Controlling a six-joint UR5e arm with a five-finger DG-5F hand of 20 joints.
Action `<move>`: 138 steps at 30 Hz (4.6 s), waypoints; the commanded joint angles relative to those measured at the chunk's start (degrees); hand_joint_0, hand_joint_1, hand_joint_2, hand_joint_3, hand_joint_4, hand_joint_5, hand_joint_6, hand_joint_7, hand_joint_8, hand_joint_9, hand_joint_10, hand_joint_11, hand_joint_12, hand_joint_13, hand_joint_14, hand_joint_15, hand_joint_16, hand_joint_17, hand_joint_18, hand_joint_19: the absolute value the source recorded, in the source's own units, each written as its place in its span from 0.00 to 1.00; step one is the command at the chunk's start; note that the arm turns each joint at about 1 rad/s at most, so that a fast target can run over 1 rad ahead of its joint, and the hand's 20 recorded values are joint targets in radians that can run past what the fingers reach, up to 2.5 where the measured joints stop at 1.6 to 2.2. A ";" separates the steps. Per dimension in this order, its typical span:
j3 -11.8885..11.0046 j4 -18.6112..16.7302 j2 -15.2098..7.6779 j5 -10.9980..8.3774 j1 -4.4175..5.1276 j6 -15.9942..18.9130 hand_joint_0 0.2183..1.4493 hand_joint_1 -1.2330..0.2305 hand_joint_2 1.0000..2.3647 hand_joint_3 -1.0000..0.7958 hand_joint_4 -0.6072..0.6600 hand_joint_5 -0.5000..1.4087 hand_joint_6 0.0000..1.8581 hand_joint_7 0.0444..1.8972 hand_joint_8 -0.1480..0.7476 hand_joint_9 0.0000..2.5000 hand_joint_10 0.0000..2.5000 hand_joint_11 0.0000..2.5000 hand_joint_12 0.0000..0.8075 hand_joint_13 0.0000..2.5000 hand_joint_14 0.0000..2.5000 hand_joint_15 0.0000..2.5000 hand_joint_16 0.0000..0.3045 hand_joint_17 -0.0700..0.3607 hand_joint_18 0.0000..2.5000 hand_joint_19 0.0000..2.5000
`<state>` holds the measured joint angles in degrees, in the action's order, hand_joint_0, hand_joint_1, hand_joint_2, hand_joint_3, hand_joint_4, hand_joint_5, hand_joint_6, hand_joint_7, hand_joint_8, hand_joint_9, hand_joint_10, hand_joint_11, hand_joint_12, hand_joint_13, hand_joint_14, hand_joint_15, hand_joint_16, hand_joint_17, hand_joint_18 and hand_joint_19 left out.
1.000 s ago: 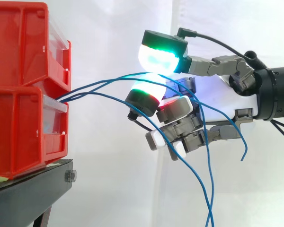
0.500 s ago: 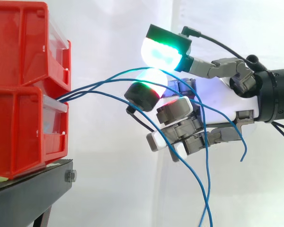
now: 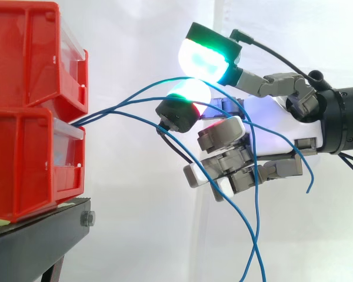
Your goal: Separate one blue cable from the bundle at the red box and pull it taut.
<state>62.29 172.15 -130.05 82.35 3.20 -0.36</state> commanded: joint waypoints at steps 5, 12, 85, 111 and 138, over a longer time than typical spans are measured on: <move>0.12 0.64 -0.03 -0.26 -0.03 2.03 0.46 0.26 0.00 0.32 0.09 0.17 0.49 0.81 0.38 0.52 0.01 0.53 0.42 0.37 0.01 0.33 0.15 0.40 0.31 0.33; 0.73 0.55 -0.03 -0.35 -0.12 3.34 0.47 0.25 0.01 0.34 0.09 0.18 0.48 0.85 0.37 0.53 0.01 0.52 0.42 0.37 0.01 0.33 0.14 0.39 0.30 0.33; 6.18 -7.27 -0.03 -2.11 0.67 3.78 0.48 0.25 0.01 0.45 0.22 0.18 0.50 0.81 0.43 0.56 0.01 0.65 0.34 0.49 0.01 0.41 0.06 0.27 0.27 0.17; 6.18 -7.18 -0.03 -2.20 0.41 2.29 0.48 0.25 0.01 0.45 0.24 0.18 0.50 0.80 0.43 0.16 0.96 0.54 0.34 0.29 0.98 0.58 0.07 0.28 0.44 0.66; 6.45 -5.07 0.06 -2.11 0.76 -0.79 0.47 0.25 0.01 0.47 0.25 0.18 0.50 0.80 0.45 0.14 1.00 0.61 0.39 0.25 1.00 0.67 0.09 0.31 0.43 0.52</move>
<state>68.70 165.96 -130.00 80.26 3.81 -0.72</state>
